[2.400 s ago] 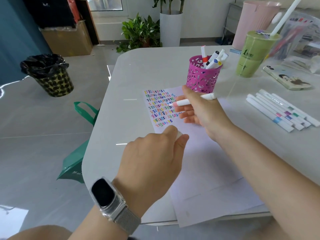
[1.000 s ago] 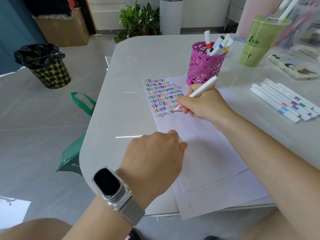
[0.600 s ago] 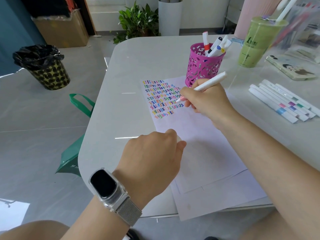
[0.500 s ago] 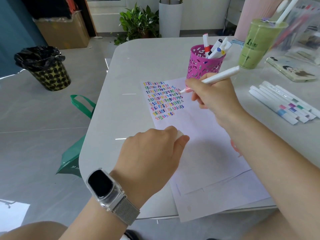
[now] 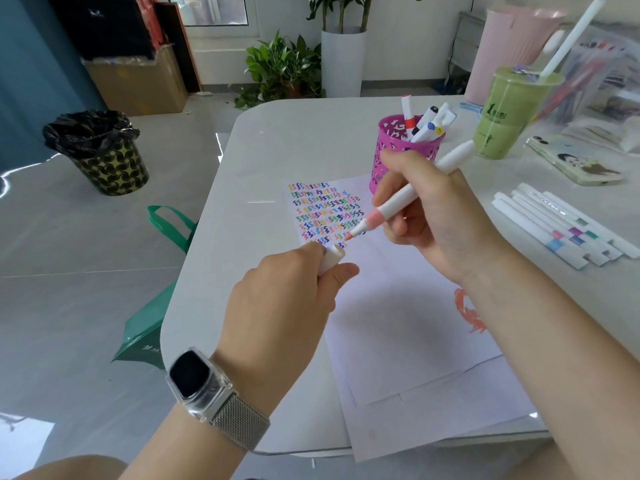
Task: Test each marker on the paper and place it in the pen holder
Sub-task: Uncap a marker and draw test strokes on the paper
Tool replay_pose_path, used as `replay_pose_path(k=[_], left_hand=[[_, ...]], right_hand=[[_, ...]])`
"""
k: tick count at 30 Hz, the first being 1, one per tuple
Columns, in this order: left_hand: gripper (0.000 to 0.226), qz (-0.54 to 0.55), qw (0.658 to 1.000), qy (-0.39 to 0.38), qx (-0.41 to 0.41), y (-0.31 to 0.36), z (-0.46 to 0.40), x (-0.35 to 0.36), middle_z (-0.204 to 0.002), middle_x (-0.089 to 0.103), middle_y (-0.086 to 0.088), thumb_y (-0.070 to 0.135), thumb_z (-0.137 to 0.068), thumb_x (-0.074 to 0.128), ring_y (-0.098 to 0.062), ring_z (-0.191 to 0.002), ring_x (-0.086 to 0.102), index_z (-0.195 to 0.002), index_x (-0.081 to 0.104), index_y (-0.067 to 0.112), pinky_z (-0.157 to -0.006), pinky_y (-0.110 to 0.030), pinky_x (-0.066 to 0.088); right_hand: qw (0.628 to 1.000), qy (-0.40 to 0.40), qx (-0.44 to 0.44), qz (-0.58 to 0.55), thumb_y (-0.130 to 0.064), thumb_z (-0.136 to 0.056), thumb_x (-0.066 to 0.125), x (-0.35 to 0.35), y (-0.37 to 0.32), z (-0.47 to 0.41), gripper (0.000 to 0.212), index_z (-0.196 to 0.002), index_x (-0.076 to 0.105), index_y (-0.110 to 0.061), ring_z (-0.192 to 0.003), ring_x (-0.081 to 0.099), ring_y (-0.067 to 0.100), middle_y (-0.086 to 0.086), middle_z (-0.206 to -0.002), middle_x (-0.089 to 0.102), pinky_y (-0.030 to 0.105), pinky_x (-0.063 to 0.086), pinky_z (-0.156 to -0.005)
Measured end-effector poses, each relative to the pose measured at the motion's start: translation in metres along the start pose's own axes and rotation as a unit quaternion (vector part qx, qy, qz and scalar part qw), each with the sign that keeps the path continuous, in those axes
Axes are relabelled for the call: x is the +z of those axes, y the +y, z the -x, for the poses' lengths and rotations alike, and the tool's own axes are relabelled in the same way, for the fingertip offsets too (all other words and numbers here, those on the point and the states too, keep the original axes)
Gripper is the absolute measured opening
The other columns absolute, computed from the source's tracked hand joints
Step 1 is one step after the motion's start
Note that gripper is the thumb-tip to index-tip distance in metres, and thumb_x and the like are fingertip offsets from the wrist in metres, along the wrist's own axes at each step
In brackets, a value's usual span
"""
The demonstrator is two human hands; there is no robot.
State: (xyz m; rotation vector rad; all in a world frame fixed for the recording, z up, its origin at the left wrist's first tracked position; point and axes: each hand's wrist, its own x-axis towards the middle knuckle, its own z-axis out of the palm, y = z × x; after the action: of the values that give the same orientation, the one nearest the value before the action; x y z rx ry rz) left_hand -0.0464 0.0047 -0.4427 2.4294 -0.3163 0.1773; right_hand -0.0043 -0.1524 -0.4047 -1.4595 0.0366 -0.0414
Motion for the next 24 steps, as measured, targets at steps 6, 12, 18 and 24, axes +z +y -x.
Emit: replay_pose_path(k=[6, 12, 18, 24], left_hand=[[0.039, -0.004, 1.000, -0.001, -0.009, 0.002, 0.000, -0.001, -0.061, 0.062, 0.007, 0.056, -0.081, 0.041, -0.021, -0.064, 0.062, -0.069, 0.049, 0.020, -0.065, -0.041, 0.051], [0.032, 0.004, 1.000, -0.008, -0.016, 0.004, 0.001, 0.000, -0.059, 0.062, 0.006, 0.050, -0.084, 0.048, -0.019, -0.061, 0.062, -0.071, 0.053, 0.021, -0.063, -0.039, 0.051], [0.027, 0.346, 0.925, -0.064, -0.144, 0.019, -0.003, -0.010, -0.058, 0.061, 0.005, 0.038, -0.089, 0.053, -0.008, -0.041, 0.044, -0.083, 0.066, 0.015, -0.042, -0.017, 0.038], [0.021, 0.351, 0.928, -0.001, -0.121, 0.014, -0.007, -0.012, -0.067, 0.065, 0.014, 0.018, -0.095, 0.046, -0.004, -0.043, 0.047, -0.084, 0.064, 0.021, -0.039, -0.018, 0.038]], right_hand=[[0.998, -0.008, -0.008, 0.058, -0.024, -0.093, 0.054, 0.002, 0.006, 0.001, 0.051, -0.042, 0.060, -0.016, -0.036, 0.039, 0.011, 0.002, -0.040, 0.049, 0.018, 0.027, -0.042], [0.993, -0.032, -0.044, 0.108, -0.017, -0.087, 0.065, 0.007, 0.015, 0.001, 0.040, -0.052, 0.048, -0.014, -0.034, 0.040, 0.011, -0.003, -0.036, 0.047, 0.017, 0.027, -0.038], [0.998, 0.018, -0.044, 0.049, -0.013, -0.081, 0.071, 0.007, 0.015, -0.003, 0.053, -0.042, 0.036, -0.022, -0.034, 0.029, 0.012, -0.008, -0.034, 0.034, 0.018, 0.023, -0.040], [0.997, -0.065, 0.034, -0.006, -0.027, -0.088, 0.062, 0.002, 0.012, -0.004, 0.045, -0.046, 0.048, -0.018, -0.038, 0.031, 0.014, 0.001, -0.037, 0.038, 0.017, 0.021, -0.039]])
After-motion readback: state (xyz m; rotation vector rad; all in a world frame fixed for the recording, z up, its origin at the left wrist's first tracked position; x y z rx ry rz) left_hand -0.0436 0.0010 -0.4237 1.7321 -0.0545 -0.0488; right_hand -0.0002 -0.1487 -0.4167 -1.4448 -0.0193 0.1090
